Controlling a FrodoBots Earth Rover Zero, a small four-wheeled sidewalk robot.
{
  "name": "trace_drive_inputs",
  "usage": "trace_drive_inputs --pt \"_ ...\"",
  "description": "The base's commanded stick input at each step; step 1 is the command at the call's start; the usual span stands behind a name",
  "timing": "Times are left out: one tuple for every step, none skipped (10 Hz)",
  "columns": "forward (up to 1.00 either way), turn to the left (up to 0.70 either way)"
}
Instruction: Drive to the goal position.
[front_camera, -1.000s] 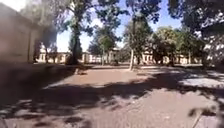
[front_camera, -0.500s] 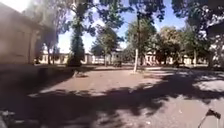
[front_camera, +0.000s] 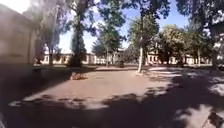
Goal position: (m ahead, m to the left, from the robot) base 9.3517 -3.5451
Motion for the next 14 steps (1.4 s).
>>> trace_drive_inputs --pt "1.00 0.00" --pt "1.00 0.00" --pt "1.00 0.00" --pt "1.00 0.00" --pt "1.00 0.00" --pt "1.00 0.00" --pt "1.00 0.00" --pt "1.00 0.00" --pt "1.00 0.00" --pt "1.00 0.00" --pt "1.00 0.00" --pt "1.00 0.00" --pt "1.00 0.00" --pt "1.00 0.00"
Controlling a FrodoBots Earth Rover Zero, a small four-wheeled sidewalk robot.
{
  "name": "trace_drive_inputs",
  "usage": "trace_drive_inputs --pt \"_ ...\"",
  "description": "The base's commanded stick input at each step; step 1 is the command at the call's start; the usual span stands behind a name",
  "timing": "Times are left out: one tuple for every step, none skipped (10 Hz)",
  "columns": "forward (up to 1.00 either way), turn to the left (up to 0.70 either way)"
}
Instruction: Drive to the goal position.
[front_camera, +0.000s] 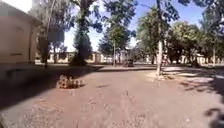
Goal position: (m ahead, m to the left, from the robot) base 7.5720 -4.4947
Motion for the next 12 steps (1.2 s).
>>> trace_drive_inputs --pt "1.00 0.00" --pt "1.00 0.00" --pt "1.00 0.00" --pt "1.00 0.00" --pt "1.00 0.00" --pt "1.00 -0.15" --pt "1.00 -0.34" --pt "1.00 -0.40" --pt "1.00 -0.30" --pt "1.00 0.00" --pt "1.00 0.00" --pt "1.00 0.00"
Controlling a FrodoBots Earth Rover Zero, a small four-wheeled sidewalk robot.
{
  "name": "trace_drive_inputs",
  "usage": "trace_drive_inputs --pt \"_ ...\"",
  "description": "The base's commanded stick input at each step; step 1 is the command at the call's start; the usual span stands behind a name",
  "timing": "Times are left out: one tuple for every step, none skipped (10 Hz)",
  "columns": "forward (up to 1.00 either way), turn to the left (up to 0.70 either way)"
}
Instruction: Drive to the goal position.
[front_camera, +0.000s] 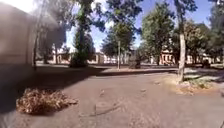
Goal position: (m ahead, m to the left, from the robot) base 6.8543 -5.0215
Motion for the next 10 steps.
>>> trace_drive_inputs --pt "1.00 0.00" --pt "1.00 -0.03" --pt "1.00 -0.39" --pt "1.00 -0.40" --pt "1.00 -0.40" --pt "1.00 -0.40" --pt "1.00 -0.28" --pt "1.00 0.00" --pt "1.00 0.00" --pt "1.00 -0.21"
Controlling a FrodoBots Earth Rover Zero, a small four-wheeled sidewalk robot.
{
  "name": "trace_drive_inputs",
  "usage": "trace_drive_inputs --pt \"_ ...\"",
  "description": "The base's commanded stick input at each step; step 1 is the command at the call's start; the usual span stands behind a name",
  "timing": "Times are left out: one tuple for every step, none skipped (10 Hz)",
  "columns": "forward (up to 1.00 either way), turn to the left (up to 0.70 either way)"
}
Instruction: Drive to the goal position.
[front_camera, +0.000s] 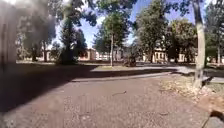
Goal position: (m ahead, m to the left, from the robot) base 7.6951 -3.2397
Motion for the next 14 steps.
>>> trace_drive_inputs --pt "1.00 -0.40" --pt "1.00 -0.40" --pt "1.00 -0.40" --pt "1.00 -0.40" --pt "1.00 -0.40" --pt "1.00 -0.14" --pt "1.00 0.00" --pt "1.00 0.00" --pt "1.00 0.00" --pt "1.00 -0.06" --pt "1.00 -0.40" --pt "1.00 -0.40" --pt "1.00 -0.40" --pt "1.00 0.00"
